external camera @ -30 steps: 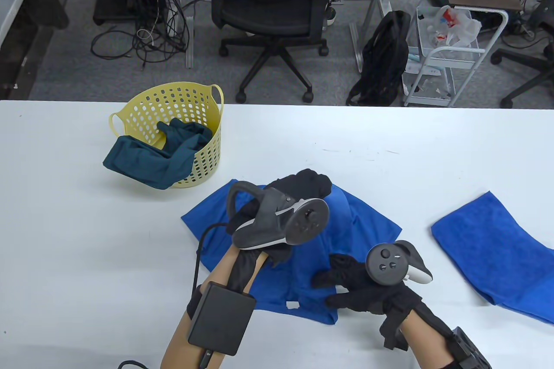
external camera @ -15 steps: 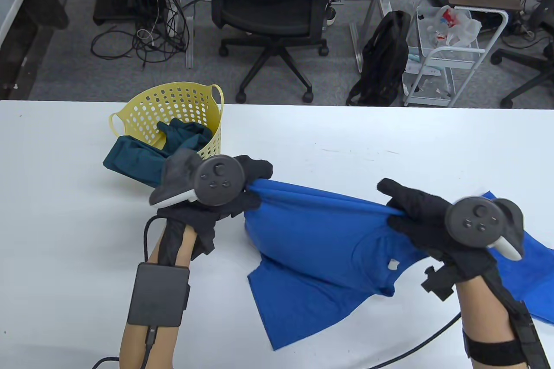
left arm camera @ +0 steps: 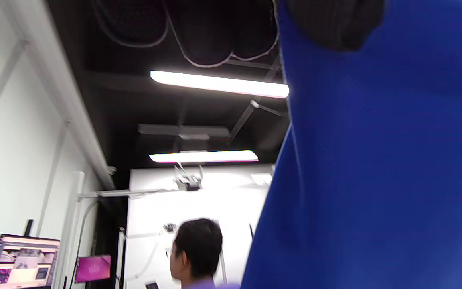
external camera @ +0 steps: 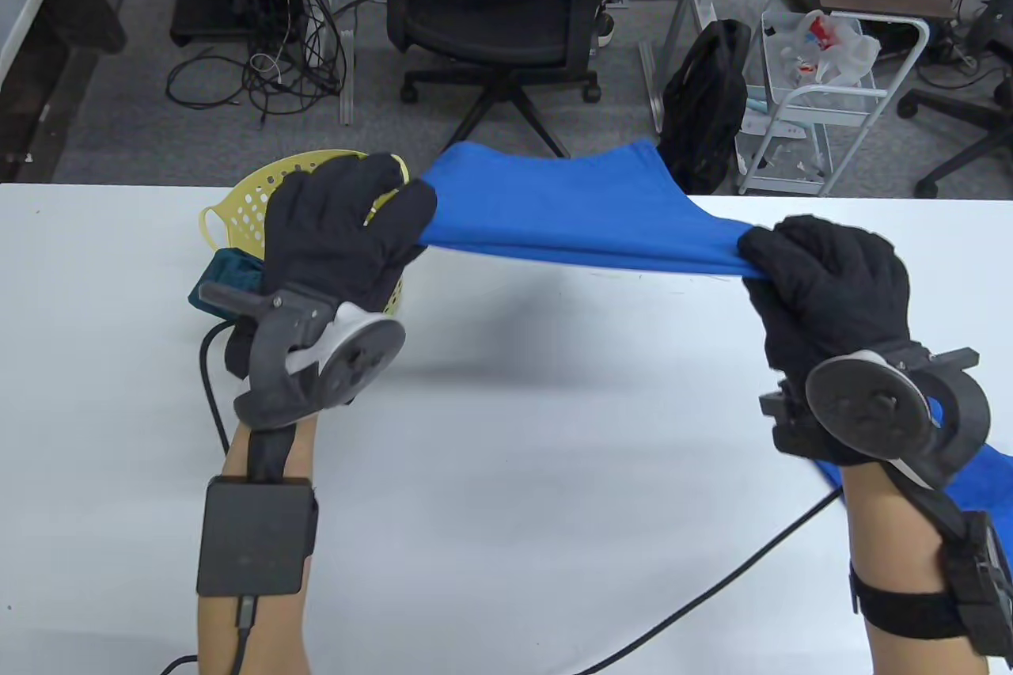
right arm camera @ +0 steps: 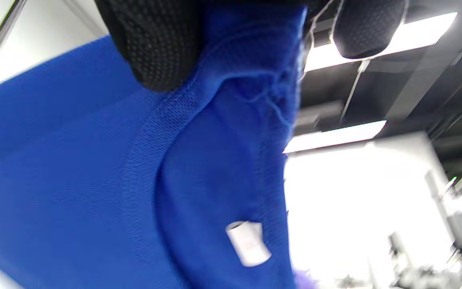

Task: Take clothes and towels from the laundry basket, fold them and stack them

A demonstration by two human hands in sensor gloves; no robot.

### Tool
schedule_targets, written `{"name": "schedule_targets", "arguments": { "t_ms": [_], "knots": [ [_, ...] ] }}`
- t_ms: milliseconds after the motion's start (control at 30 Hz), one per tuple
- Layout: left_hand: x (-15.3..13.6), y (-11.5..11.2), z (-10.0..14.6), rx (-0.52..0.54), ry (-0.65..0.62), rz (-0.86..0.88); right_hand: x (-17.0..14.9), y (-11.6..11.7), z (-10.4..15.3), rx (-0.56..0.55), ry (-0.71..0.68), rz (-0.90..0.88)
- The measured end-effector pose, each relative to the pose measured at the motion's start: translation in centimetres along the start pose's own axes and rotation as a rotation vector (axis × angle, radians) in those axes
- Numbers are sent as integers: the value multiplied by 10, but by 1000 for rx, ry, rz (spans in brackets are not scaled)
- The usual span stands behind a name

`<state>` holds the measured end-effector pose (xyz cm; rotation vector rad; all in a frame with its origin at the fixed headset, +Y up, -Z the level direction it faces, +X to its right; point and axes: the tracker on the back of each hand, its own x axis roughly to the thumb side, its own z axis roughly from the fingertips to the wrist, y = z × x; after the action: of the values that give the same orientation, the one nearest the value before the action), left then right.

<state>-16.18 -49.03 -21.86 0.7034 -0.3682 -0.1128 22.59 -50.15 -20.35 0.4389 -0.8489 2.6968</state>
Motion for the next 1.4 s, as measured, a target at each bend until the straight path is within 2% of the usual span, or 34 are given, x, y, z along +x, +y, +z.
{"name": "schedule_targets", "arguments": {
  "t_ms": [33, 100, 133, 167, 233, 333, 400, 467, 533, 633, 700, 733, 767, 800, 833, 900, 967, 1033, 1067, 1100, 1133, 1167, 1200, 1233, 1267, 1300, 1333, 1367, 1400],
  "knots": [
    [5, -8, 12, -47, -29, 1, -3, 10, 12, 68, -8, -4],
    [24, -41, 51, -204, -92, 29, -11, 41, 44, 251, -31, 12],
    [36, -61, 73, -312, -122, 61, -15, 60, 63, 353, -48, 24],
    [49, -85, 100, -463, -152, 107, -20, 83, 87, 484, -61, 21],
    [66, -111, 138, -665, -203, 191, -23, 107, 116, 634, -66, -9],
    [86, -127, 180, -966, -307, 331, -22, 131, 156, 936, -61, -70],
    [89, -123, 184, -1033, -326, 407, -17, 134, 163, 1074, -86, -72],
    [82, -119, 170, -1074, -291, 421, -13, 132, 150, 1086, -81, -28],
    [68, -120, 141, -1103, -197, 398, -11, 131, 119, 999, -80, 26],
    [51, -131, 96, -1018, -31, 279, -11, 140, 62, 861, -13, 159],
    [45, -153, 69, -847, 109, 103, -12, 156, 27, 694, 84, 255],
    [47, -165, 63, -785, 149, 55, -11, 162, 21, 633, 115, 285],
    [50, -180, 59, -775, 161, 27, -7, 171, 19, 601, 114, 313],
    [54, -193, 58, -809, 153, 21, -2, 178, 22, 627, 94, 329],
    [62, -218, 62, -880, 124, 59, 10, 191, 35, 745, 19, 315],
    [71, -244, 70, -971, 91, 125, 22, 204, 57, 874, -70, 281],
    [79, -272, 86, -1072, 25, 121, 35, 221, 103, 1095, -202, 242],
    [77, -279, 96, -1110, -16, 78, 36, 230, 126, 1188, -267, 271],
    [77, -274, 99, -1061, -28, 104, 33, 234, 134, 1211, -286, 337],
    [78, -263, 101, -1002, -27, 129, 26, 232, 132, 1172, -300, 404],
    [82, -249, 104, -1050, -97, 167, 16, 233, 123, 1100, -282, 432],
    [86, -240, 106, -1113, -165, 204, 8, 235, 116, 1069, -241, 452],
    [93, -228, 108, -1236, -257, 299, -8, 241, 103, 1058, -139, 504],
    [98, -221, 110, -1347, -296, 391, -24, 246, 92, 1098, -31, 550],
    [99, -217, 109, -1383, -263, 427, -35, 247, 84, 1135, 61, 582],
    [98, -213, 106, -1323, -163, 433, -50, 246, 75, 1163, 199, 593],
    [97, -212, 102, -1244, -58, 397, -60, 243, 70, 1142, 308, 543],
    [96, -215, 97, -1176, 57, 354, -66, 242, 68, 1094, 398, 460],
    [96, -223, 90, -1143, 224, 316, -71, 241, 68, 1030, 522, 312]
  ]
}}
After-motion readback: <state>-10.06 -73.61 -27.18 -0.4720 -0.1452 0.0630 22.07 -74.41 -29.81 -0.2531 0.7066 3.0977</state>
